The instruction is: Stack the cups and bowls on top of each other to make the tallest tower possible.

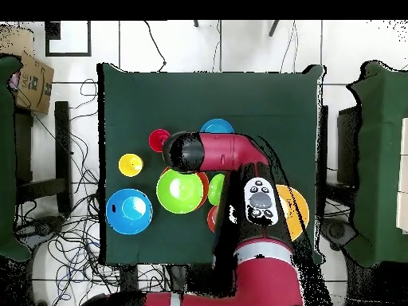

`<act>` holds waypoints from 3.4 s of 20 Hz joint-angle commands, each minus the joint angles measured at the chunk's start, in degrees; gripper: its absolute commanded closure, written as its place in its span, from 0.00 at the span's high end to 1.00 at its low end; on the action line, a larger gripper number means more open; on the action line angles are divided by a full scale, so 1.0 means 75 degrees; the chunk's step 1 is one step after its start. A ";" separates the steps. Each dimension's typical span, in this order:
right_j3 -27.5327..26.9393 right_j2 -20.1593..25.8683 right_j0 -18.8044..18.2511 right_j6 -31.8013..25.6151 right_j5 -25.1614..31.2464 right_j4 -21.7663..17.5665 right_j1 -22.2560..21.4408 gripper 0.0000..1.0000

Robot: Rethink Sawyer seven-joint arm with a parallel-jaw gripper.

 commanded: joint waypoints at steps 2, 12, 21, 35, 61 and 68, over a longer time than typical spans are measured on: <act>0.0947 -0.0023 0.0336 0.1643 -0.0421 0.0389 0.0074 1.00; 0.1052 -0.0367 0.0506 0.1792 -0.0615 0.0804 0.0310 1.00; 0.0939 -0.0446 0.0512 0.1569 -0.0479 0.0932 0.0281 1.00; 0.1552 -0.0301 0.0208 0.1219 -0.0568 0.0945 -0.0121 1.00; 0.3186 -0.0216 -0.1006 0.0467 -0.1871 -0.0414 -0.0484 1.00; 0.3153 -0.0281 -0.0900 0.0717 -0.2098 -0.0432 -0.0300 1.00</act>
